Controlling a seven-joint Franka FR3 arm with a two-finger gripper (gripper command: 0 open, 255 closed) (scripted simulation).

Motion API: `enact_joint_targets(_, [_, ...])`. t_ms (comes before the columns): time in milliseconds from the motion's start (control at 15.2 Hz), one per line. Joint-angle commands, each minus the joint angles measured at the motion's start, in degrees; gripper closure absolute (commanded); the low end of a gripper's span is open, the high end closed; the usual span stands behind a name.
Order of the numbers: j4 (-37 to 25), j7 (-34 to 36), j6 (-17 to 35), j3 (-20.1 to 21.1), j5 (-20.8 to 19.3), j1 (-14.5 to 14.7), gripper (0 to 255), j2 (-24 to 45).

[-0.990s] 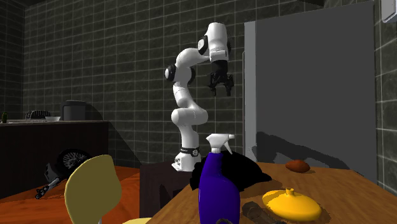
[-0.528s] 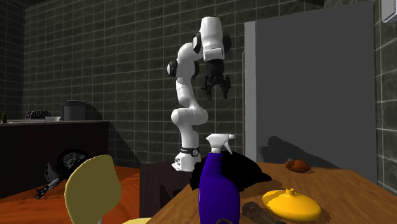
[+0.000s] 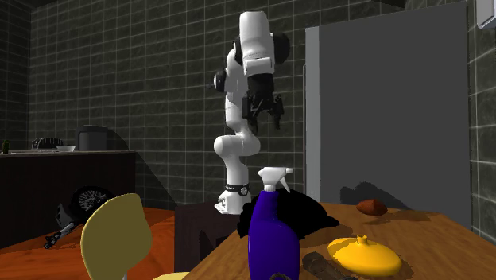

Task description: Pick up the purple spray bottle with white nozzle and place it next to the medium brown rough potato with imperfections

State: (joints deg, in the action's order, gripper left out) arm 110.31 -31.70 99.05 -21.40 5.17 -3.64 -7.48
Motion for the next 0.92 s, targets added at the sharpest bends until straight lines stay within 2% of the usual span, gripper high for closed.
enact_joint_targets(0, [-4.23, -3.61, -0.07, -1.60, 2.11, -0.58, 0, 5.27])
enact_joint_targets(198, [-11.27, -8.44, -1.27, -3.13, 5.62, -2.17, 0, 13.02])
enact_joint_targets(462, [-22.55, -13.94, -4.28, -3.81, 10.57, -5.71, 0, 23.98])
enact_joint_targets(660, [-33.00, -16.92, -7.68, -3.38, 14.09, -9.38, 0, 32.79])
enact_joint_targets(858, [-46.48, -18.55, -12.44, -2.14, 17.29, -14.03, 0, 42.71])
